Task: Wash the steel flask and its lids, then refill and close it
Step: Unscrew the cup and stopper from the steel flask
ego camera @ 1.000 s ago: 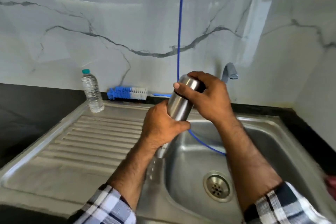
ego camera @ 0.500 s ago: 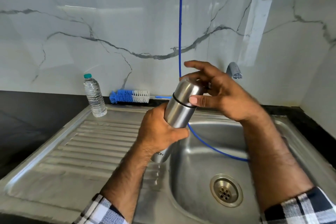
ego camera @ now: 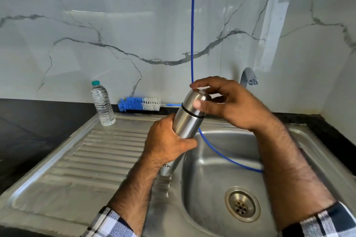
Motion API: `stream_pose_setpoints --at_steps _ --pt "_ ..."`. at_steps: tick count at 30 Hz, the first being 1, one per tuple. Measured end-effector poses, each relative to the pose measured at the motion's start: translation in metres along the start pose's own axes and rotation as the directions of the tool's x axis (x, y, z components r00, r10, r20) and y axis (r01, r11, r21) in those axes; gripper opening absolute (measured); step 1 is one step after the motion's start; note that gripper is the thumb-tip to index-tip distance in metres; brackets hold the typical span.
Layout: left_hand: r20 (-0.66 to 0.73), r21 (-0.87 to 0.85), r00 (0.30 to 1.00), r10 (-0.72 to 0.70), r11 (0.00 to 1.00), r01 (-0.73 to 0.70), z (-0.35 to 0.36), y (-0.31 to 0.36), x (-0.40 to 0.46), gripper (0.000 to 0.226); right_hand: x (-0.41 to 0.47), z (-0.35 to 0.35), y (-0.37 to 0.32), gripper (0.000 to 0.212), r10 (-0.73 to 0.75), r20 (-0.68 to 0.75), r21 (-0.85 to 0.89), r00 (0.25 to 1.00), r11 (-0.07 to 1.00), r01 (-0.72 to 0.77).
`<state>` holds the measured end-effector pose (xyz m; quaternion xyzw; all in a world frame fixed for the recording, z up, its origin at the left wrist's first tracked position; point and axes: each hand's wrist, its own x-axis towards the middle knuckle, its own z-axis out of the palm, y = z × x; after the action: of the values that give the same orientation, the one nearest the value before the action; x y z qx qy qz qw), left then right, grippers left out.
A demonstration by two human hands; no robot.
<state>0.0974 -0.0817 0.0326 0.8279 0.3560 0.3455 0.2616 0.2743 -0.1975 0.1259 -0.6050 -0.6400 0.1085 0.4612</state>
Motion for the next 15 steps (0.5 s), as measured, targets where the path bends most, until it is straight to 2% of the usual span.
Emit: stream_pose_setpoints --at_steps 2,4,6,10,12,15 --pt "-0.008 0.011 1.0 0.009 1.0 -0.009 -0.001 0.001 0.0 0.056 0.002 0.007 -0.001 0.064 0.045 -0.145 -0.193 0.988 0.979 -0.072" --pt "-0.012 0.013 1.0 0.005 1.0 -0.005 -0.001 0.0 0.0 0.055 0.002 0.012 -0.001 0.058 0.007 -0.167 -0.235 0.986 0.971 -0.047" --pt "-0.007 0.002 1.0 -0.006 1.0 0.006 -0.001 -0.001 0.0 0.056 0.002 0.008 0.002 0.042 -0.013 -0.103 -0.156 0.995 0.988 -0.003" --pt "0.0 0.007 1.0 0.004 1.0 -0.004 -0.003 -0.002 0.0 0.058 -0.002 -0.004 0.001 0.052 -0.066 0.149 0.028 0.987 0.998 0.063" --pt "-0.003 -0.007 1.0 0.008 1.0 -0.008 -0.004 -0.001 0.0 0.054 -0.002 0.0 -0.003 0.046 -0.03 0.082 0.018 0.996 0.999 0.029" --pt "-0.014 -0.007 1.0 0.014 1.0 -0.014 -0.004 0.0 -0.001 0.05 -0.001 0.01 -0.01 0.075 0.083 -0.114 -0.226 0.99 0.968 -0.107"
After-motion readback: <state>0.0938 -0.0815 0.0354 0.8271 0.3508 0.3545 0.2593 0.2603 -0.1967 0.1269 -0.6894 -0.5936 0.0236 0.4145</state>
